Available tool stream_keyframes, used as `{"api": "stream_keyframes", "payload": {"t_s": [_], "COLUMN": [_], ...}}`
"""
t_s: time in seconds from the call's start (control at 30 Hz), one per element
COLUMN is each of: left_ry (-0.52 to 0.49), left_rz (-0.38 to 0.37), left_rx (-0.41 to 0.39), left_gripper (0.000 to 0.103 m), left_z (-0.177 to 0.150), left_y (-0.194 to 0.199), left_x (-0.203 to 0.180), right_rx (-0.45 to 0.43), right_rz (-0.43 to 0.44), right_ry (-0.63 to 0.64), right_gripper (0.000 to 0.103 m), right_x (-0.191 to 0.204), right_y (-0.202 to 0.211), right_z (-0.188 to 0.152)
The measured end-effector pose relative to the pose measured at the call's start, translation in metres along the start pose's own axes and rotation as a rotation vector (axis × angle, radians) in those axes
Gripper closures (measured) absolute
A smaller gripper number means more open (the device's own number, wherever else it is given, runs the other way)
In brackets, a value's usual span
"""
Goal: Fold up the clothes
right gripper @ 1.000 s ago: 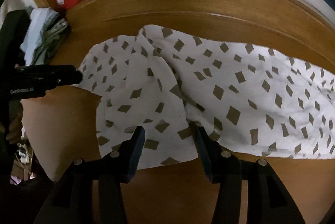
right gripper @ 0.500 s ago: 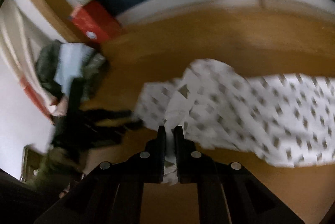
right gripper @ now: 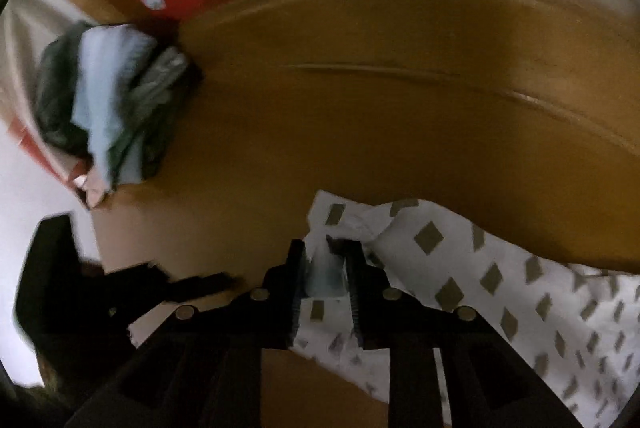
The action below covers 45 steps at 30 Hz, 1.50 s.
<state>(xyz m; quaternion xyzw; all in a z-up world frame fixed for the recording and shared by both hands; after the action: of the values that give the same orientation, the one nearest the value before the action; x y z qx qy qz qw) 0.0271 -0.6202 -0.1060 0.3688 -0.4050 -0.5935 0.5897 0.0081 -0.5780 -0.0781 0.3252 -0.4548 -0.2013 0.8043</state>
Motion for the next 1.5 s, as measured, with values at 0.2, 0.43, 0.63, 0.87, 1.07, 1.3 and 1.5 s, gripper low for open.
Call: {"api": "stream_keyframes", "payload": {"t_s": [0.2, 0.43, 0.63, 0.87, 1.07, 1.3, 1.5], "left_ry": [-0.008, -0.009, -0.010, -0.004, 0.012, 0.016, -0.039], "left_rz": [-0.002, -0.007, -0.013, -0.025, -0.012, 0.022, -0.019], "left_rx": [-0.004, -0.005, -0.002, -0.003, 0.004, -0.025, -0.122], "left_gripper": [0.055, 0.055, 0.055, 0.055, 0.055, 0.055, 0.055], "left_z": [-0.005, -0.003, -0.003, 0.006, 0.008, 0.015, 0.056], "left_y": [0.002, 0.000, -0.001, -0.011, -0.020, -0.008, 0.012], "left_x": [0.009, 0.009, 0.004, 0.011, 0.010, 0.012, -0.015], "right_rx": [-0.103, -0.053, -0.019, -0.151, -0.169, -0.132, -0.272], "right_rz": [-0.025, -0.062, -0.131, -0.112, -0.079, -0.054, -0.092], "right_ry": [-0.029, 0.024, 0.090, 0.111, 0.133, 0.047, 0.024], "right_gripper": [0.041, 0.041, 0.050, 0.092, 0.091, 0.074, 0.049], "right_x": [-0.002, -0.003, -0.010, 0.020, 0.037, 0.016, 0.016], "right_y": [0.015, -0.006, -0.030, 0.018, 0.002, -0.044, 0.017], "right_z": [-0.008, -0.043, -0.048, -0.028, -0.025, -0.045, -0.048]}}
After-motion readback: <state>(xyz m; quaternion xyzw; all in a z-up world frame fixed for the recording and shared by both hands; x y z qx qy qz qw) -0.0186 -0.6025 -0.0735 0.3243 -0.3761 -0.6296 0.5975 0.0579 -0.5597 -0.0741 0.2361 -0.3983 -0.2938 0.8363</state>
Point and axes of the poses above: each gripper's, at about its wrist camera, not at the fingertips, and y roughly against the way its jaws point, x to its left, z to its top, the point moved 8 cm from there along -y, roughly the way its jaws point, and after that the axes turned 15 degrees about z, right-handed, at the moved point
